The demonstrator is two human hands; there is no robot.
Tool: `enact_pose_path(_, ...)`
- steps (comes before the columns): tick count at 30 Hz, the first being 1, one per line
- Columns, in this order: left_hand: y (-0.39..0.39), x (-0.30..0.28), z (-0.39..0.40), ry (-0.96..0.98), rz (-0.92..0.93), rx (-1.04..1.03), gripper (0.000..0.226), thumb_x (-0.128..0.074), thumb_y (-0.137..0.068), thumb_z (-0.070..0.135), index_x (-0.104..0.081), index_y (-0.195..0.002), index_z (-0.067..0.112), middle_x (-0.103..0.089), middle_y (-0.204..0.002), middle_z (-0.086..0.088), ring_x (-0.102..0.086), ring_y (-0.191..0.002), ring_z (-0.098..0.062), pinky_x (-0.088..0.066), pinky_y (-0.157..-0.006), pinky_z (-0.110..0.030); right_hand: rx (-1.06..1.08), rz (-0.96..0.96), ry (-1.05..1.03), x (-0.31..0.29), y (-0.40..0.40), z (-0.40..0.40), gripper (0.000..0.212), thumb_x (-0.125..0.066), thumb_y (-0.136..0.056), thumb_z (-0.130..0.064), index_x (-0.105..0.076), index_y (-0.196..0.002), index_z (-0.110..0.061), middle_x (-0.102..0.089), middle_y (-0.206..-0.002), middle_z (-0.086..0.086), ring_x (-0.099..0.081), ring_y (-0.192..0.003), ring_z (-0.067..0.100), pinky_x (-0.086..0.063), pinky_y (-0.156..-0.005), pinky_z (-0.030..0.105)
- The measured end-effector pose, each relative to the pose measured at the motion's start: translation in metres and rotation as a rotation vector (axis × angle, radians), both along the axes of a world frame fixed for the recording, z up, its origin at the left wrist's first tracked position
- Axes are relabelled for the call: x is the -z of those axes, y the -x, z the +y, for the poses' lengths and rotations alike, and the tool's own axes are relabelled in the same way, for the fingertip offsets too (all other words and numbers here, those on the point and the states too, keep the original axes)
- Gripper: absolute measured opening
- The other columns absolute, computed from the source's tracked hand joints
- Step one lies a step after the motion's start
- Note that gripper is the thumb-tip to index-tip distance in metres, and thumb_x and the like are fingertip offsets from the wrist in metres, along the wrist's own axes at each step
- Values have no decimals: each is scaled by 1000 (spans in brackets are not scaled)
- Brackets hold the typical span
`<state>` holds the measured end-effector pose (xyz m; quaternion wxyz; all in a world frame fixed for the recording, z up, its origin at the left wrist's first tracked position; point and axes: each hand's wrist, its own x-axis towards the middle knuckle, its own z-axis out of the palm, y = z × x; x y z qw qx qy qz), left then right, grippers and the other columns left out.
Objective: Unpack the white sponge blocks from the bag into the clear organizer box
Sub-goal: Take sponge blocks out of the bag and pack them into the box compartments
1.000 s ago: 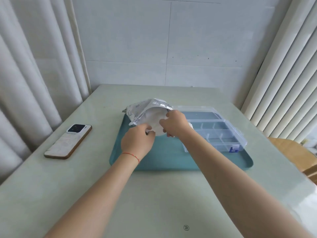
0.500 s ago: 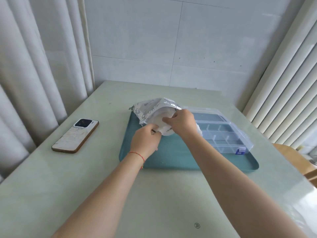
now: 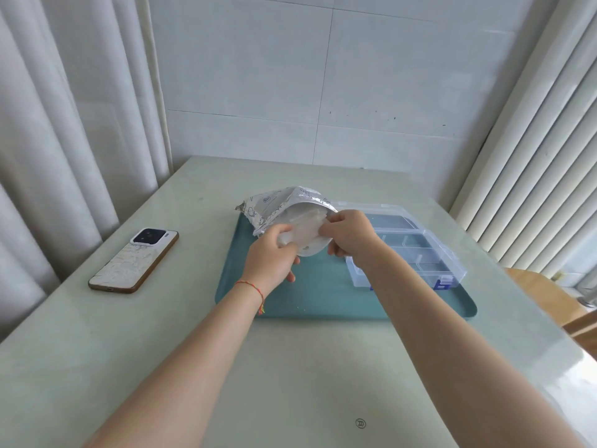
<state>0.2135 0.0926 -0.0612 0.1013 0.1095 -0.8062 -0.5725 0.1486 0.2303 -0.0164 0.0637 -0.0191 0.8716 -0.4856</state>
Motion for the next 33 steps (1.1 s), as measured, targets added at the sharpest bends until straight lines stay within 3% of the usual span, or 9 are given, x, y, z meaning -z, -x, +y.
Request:
enact_pose_path(7,8,-2,7,96,-32,86,55,-44,-88,14,-47,-138,38,-70,-67,-2,-55,-42,-20,-48,-56,-26,-62,-6,-23,-1,-3,8,10,-64,-87,-10,-62,-78,-6,-65,-55,-2,-45,-29,8,-38,-40,16)
enact_pose_path(11,17,0,3,101,-59,38,55,-45,-85,15,-50,-136,36,-69,-65,-1,-54,-41,-22,-44,-51,-25,-99,-51,-79,-4,-8,13,6,-62,-88,-11,-58,-86,-7,-53,-35,-6,-43,-24,7,-27,-32,10)
enact_pose_path(14,14,2,3,148,-28,-3,43,-47,-85,16,-57,-124,31,-69,-66,-1,-57,-45,-22,-48,-54,-28,-96,-55,-83,-4,-8,15,4,-60,-87,-9,-56,-89,-9,-52,-34,-4,-45,-24,8,-26,-32,9)
enact_pose_path(16,9,1,5,280,70,-84,30,-50,-86,15,-63,-111,25,-69,-75,-2,-61,-62,-24,-53,-62,-34,-86,-42,-90,-2,-6,15,7,-60,-86,-9,-58,-92,-9,-54,-36,-1,-45,-25,9,-27,-32,9)
enact_pose_path(19,6,-4,10,658,253,-142,22,-52,-89,13,-66,-106,15,-61,-109,-2,-58,-79,-29,-44,-63,-34,-76,-40,-115,1,-3,14,10,-62,-86,-11,-59,-95,-11,-56,-39,2,-42,-26,11,-27,-32,9)
enact_pose_path(22,10,-11,16,854,186,-26,31,-51,-90,13,-64,-117,12,-44,-139,-4,-61,-89,-32,-46,-69,-36,-79,-57,-89,1,-2,13,14,-60,-86,-8,-61,-100,-9,-57,-42,5,-43,-28,12,-34,-38,14)
enact_pose_path(27,21,-14,14,838,6,114,45,-47,-93,16,-55,-137,17,-25,-159,-2,-50,-127,-28,-45,-95,-36,-113,-71,21,-1,-1,15,38,-56,-87,-2,-56,-124,-11,-57,-60,8,-50,-31,12,-39,-43,18)
enact_pose_path(33,16,-6,12,794,36,159,49,-48,-92,15,-51,-139,29,-26,-159,2,-54,-120,-28,-49,-91,-40,-144,-54,9,3,0,16,35,-55,-87,-2,-57,-120,-16,-57,-52,3,-50,-33,13,-41,-44,20)
